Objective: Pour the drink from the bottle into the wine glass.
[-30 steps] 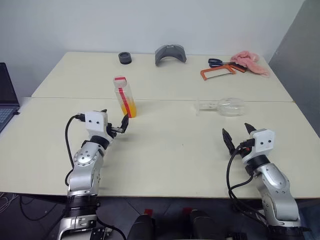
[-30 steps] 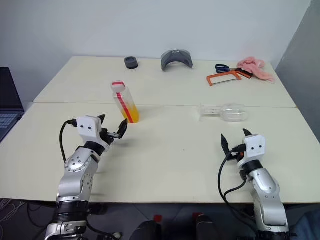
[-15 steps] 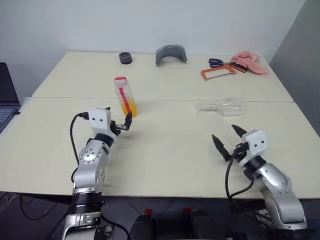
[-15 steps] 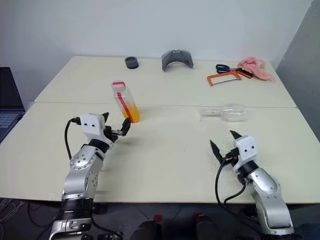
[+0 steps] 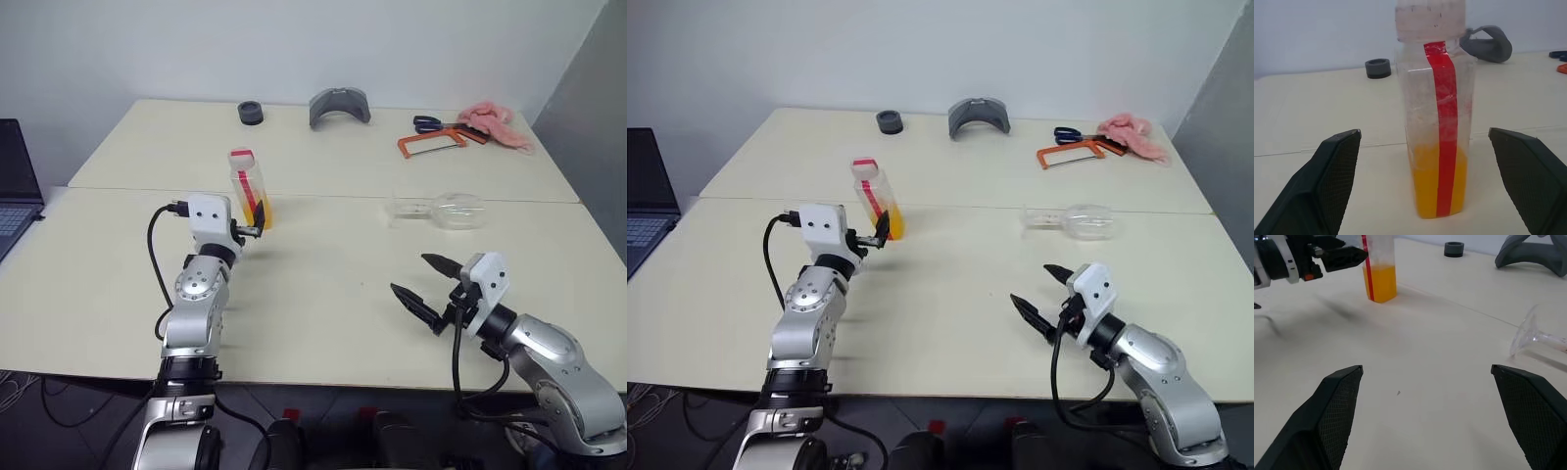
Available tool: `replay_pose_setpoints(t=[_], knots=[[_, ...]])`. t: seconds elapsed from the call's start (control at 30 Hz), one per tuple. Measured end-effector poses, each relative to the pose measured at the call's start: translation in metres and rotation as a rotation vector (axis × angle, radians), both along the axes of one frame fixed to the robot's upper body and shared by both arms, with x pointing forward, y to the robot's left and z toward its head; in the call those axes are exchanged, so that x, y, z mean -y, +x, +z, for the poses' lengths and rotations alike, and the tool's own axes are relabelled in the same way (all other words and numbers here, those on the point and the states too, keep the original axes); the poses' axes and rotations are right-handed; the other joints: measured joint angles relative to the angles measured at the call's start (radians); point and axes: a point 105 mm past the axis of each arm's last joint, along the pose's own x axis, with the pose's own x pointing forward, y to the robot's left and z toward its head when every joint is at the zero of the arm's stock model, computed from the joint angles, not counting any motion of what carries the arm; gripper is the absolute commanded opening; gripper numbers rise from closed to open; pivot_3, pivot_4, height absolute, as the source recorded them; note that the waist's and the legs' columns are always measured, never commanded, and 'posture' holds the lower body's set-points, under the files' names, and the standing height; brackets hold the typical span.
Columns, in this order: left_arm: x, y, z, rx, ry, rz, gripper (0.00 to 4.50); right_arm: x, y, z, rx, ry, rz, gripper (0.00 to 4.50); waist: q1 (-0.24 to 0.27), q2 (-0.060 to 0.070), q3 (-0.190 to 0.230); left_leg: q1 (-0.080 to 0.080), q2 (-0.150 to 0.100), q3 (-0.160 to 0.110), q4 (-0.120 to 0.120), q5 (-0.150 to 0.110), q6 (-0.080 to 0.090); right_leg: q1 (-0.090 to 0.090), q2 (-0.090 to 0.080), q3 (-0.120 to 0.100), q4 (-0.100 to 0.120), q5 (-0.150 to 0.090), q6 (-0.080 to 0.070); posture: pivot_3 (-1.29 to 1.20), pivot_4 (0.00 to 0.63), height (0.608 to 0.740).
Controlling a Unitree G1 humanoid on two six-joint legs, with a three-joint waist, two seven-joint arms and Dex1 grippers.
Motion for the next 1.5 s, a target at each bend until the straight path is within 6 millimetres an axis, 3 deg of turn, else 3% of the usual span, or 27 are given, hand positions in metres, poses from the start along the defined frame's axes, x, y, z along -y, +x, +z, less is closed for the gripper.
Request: replay_pose_setpoints(t=[0.23, 0.77, 1.17, 1.5], knots=[[0.003, 0.010, 0.002, -0.005, -0.010, 0.010, 4.48, -0.004, 0.000, 0.004, 0.004, -0.026, 0.048, 4.50, 0.000, 0.000, 0.000, -0.001, -0.001, -0.005, 0.000, 0.000, 0.000, 0.000, -0.002, -0.002, -0.001, 0.000, 0.000, 0.00, 0.150, 0.740], [0.023, 0.041, 0.016, 0.011, -0.027, 0.002, 4.48, -0.018, 0.008, 0.034, 0.059, -0.009, 0.134, 4.50, 0.000, 0.000, 0.000, -0.003, -0.003, -0.008, 0.000, 0.000, 0.000, 0.001, -0.003, -0.004, -0.002, 0.000, 0.000, 0.00, 0.150, 0.740], [0.029, 0.060, 0.024, -0.011, -0.017, 0.029, 4.48, -0.019, 0.008, 0.034, 0.052, -0.015, 0.138, 4.50, 0.000, -0.001, 0.000, -0.003, -0.003, -0.008, 0.000, 0.001, 0.000, 0.001, -0.003, -0.004, -0.003, 0.000, 0.000, 0.00, 0.150, 0.740], [0.027, 0.062, 0.024, -0.023, -0.003, 0.051, 4.48, -0.020, 0.009, 0.036, 0.047, -0.009, 0.147, 4.50, -0.001, -0.001, 0.000, -0.003, -0.003, -0.008, 0.000, 0.001, -0.001, 0.000, -0.003, -0.005, -0.003, 0.000, 0.000, 0.00, 0.150, 0.740]])
